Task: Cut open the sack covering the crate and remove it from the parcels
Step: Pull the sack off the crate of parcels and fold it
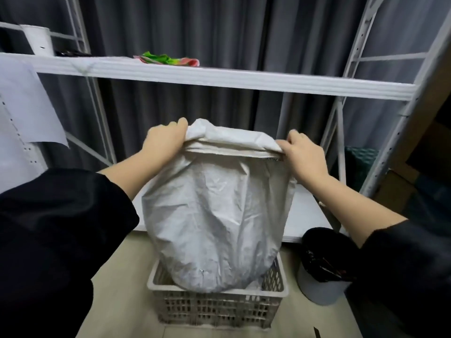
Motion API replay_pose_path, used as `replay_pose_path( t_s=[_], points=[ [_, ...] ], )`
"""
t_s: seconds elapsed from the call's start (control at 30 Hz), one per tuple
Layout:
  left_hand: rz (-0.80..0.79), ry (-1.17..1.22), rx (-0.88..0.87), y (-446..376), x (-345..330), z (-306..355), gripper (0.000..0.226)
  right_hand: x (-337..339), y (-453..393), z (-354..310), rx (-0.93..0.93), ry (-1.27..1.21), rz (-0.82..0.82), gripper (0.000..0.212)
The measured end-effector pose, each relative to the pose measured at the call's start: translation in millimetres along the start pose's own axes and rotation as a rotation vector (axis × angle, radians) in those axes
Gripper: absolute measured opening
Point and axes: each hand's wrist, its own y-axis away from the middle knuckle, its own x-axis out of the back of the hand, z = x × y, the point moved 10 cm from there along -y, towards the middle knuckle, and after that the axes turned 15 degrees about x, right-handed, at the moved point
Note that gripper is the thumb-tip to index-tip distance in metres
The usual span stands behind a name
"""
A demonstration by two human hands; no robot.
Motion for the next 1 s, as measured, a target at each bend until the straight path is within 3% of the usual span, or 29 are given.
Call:
replay_pose_path(
  t_s=[0.07, 0.13, 0.2, 0.27, 0.33, 0.4, 0.5, 0.53, 0.63, 0.7, 0.77, 0.8, 0.87, 0.9, 1.0],
  points=[
    [0.101, 0.050, -0.140, 13, -1, 4, 0.023, -5, 9, -24, 0.229, 0.094, 0.023, 0.025],
    [0.217, -0.014, -0.357, 34, -7, 15, 0.046, -11, 21, -47, 0.474, 0.073, 0.048, 0.016],
    [0.277, -0.085, -0.533, 46, -16, 24, 0.046, -23, 35, -67, 0.682, 0.032, 0.035, 0.013],
    [0.278, -0.113, -0.756, 65, -24, 36, 0.042, -36, 48, -80, 0.790, 0.058, 0.004, 0.018],
    [0.244, 0.004, -0.941, 84, -28, 42, 0.029, -49, 57, -84, 0.813, 0.083, -0.028, 0.026],
    [0.044, 0.185, -0.841, 83, -33, 43, 0.045, -56, 65, -86, 0.827, 0.088, -0.039, 0.033],
    [-0.271, 0.464, -0.348, 60, -53, 34, 0.054, -62, 74, -89, 0.868, 0.104, -0.040, 0.040],
    [-0.380, 0.463, -0.244, 57, -67, 34, 0.065, -61, 77, -91, 0.893, 0.105, -0.026, 0.035],
    [-0.578, 0.234, -0.225, 60, -101, 49, 0.117, -57, 89, -103, 1.045, 0.070, 0.006, 0.013],
    [-0.686, 0.116, -0.184, 62, -124, 50, 0.123, -56, 98, -108, 1.107, 0.047, -0.001, 0.010],
    [-0.693, -0.007, -0.204, 73, -140, 56, 0.106, -55, 102, -110, 1.114, 0.018, -0.032, 0.010],
    [-0.630, -0.063, -0.231, 77, -143, 61, 0.086, -56, 104, -111, 1.108, -0.010, -0.069, 0.010],
    [-0.401, -0.113, -0.327, 81, -137, 76, 0.038, -56, 105, -113, 1.091, -0.101, -0.152, 0.019],
    [-0.302, -0.141, -0.379, 82, -132, 82, 0.025, -56, 103, -114, 1.064, -0.154, -0.174, 0.026],
    [-0.160, -0.097, -0.430, 81, -122, 87, 0.011, -46, 73, -105, 0.773, -0.268, -0.081, 0.035]
  ],
)
